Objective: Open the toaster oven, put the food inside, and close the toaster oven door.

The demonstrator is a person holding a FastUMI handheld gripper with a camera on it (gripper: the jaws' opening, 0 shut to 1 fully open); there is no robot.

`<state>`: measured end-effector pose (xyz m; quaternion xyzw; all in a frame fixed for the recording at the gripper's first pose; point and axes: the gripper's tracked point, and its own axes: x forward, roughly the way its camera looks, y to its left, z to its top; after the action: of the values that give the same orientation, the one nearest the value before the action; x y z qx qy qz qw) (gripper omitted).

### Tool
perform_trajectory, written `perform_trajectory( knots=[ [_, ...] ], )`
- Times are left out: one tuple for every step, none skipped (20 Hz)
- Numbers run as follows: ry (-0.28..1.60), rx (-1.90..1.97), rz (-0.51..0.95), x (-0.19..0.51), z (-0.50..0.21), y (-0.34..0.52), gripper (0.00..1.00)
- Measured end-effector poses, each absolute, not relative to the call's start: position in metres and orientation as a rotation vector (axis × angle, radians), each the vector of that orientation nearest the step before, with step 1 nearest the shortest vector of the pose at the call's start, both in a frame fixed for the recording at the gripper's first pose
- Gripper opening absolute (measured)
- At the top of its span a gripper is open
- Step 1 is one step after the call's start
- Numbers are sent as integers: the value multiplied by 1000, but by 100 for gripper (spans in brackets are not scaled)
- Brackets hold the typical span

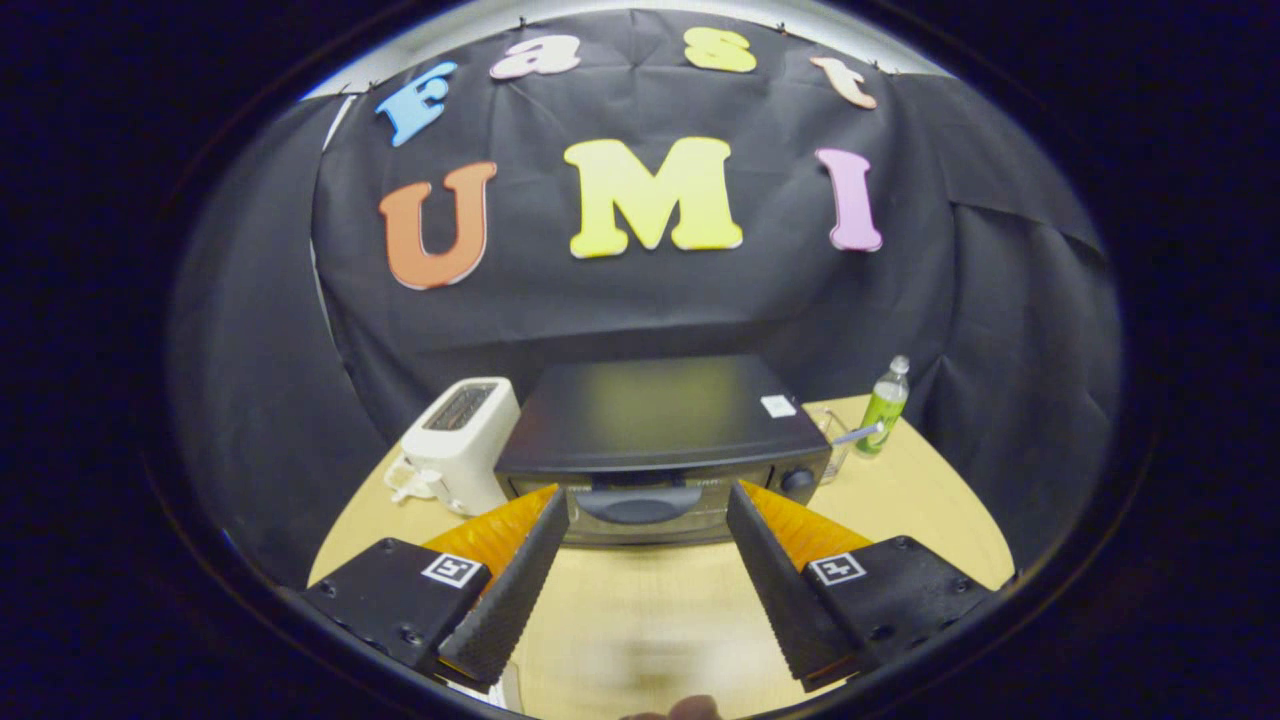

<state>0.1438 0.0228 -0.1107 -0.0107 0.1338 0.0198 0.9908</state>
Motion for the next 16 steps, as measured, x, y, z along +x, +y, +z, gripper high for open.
perform_trajectory(
  knots=[
    [243, -17, 45, 133, -92, 26, 100],
    [218, -20, 51, 121, -75, 30, 100],
    [193, -27, 57, 109, -57, 33, 100],
    [167, -29, 64, 95, -40, 38, 100],
    [140, -36, 66, 84, -25, 42, 100],
    [109, -45, 64, 70, -9, 44, 100],
    [84, -53, 63, 57, 2, 49, 100],
    [69, -55, 70, 43, 11, 56, 100],
    [57, -51, 76, 31, 17, 63, 100],
    [46, -53, 77, 18, 23, 69, 100],
    [34, -53, 80, 6, 29, 75, 100],
    [29, -51, 86, -6, 34, 82, 100],
    [24, -47, 94, -15, 39, 90, 100],
    [9, -47, 98, -27, 47, 96, 100],
    [-6, -51, 100, -36, 56, 100, 100],
    [-24, -56, 102, -45, 65, 104, 100]
  ],
)
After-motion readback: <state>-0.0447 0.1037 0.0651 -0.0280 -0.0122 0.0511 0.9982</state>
